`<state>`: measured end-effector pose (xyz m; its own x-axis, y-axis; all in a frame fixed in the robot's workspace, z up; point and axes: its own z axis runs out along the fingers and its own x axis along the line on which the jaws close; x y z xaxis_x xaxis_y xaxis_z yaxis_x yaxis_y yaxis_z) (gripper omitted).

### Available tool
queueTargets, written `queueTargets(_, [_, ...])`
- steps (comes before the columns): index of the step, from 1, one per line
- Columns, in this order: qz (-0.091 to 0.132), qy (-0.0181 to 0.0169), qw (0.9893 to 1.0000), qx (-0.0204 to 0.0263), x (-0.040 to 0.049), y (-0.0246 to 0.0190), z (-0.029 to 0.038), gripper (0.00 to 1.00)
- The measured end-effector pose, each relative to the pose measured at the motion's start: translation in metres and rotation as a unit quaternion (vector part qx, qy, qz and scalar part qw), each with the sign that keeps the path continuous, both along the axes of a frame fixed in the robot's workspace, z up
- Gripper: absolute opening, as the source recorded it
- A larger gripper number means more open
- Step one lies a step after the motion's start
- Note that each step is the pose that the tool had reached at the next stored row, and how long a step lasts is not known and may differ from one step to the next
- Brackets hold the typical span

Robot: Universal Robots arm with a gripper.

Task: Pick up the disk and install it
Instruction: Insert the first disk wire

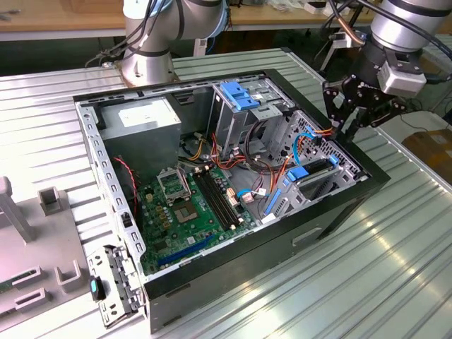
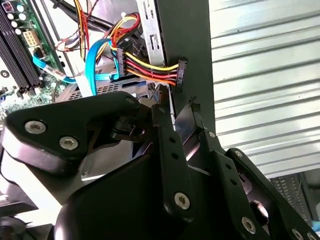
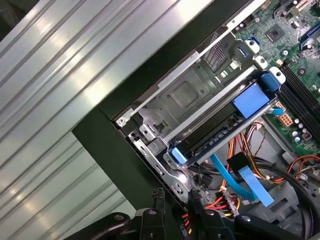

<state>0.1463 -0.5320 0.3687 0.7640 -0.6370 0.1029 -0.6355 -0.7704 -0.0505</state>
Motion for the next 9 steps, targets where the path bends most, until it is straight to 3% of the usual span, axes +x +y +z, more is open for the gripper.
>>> queueTargets(5, [0.05,0.0,0.9988,-0.0001,0.0008,0.0007,-0.0006,0.32])
queueTargets(7, [0.084,0.0,0.9965,0.0,0.0014,0.0009,-0.001,0.32])
queueTargets(9, [0.1,0.0,0.995,0.0,0.0016,0.003,-0.0016,0.32])
